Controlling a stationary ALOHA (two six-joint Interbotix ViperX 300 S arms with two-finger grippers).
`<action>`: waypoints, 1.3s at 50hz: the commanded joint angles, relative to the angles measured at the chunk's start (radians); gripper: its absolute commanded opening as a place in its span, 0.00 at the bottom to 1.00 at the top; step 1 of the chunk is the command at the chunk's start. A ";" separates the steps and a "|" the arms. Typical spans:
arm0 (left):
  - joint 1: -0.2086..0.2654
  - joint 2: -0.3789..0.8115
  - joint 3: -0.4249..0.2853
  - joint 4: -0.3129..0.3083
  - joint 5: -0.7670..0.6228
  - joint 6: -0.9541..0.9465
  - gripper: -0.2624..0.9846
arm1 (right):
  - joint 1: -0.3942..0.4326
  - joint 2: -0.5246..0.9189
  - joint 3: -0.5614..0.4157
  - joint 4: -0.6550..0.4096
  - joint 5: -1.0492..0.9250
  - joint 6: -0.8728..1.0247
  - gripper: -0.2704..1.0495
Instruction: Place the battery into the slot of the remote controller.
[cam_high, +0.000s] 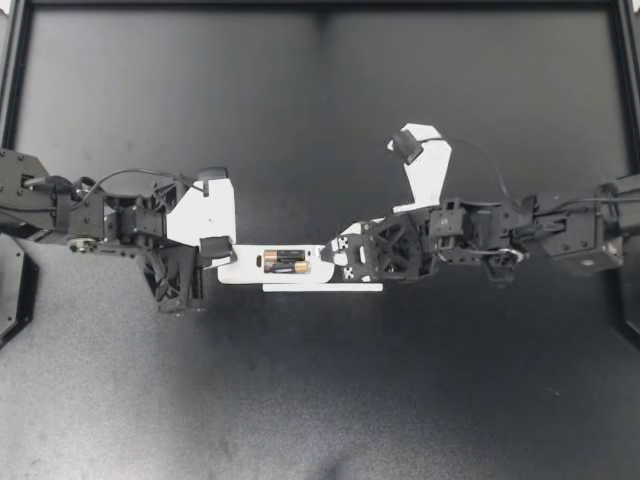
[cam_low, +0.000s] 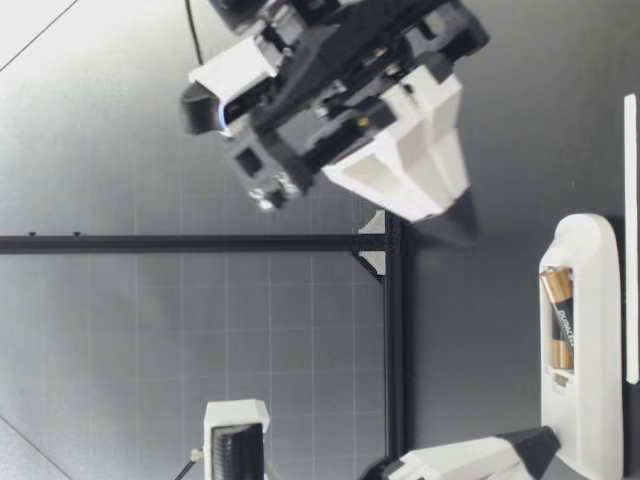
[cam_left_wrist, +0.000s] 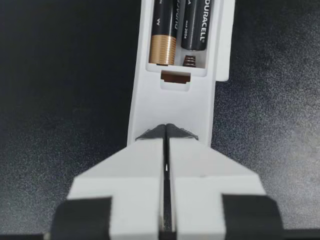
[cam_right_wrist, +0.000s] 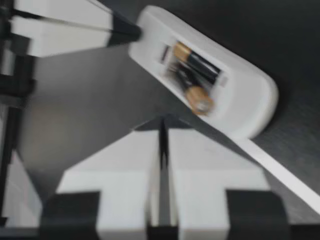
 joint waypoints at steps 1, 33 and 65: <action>0.003 0.000 0.008 -0.002 0.009 0.000 0.02 | 0.005 0.005 -0.034 -0.002 0.025 -0.002 0.10; 0.003 0.000 0.003 -0.002 0.009 0.002 0.02 | -0.009 0.091 -0.118 -0.046 0.064 -0.008 0.08; 0.003 0.003 0.008 -0.002 0.009 0.002 0.02 | -0.017 0.141 -0.161 -0.066 0.094 -0.008 0.08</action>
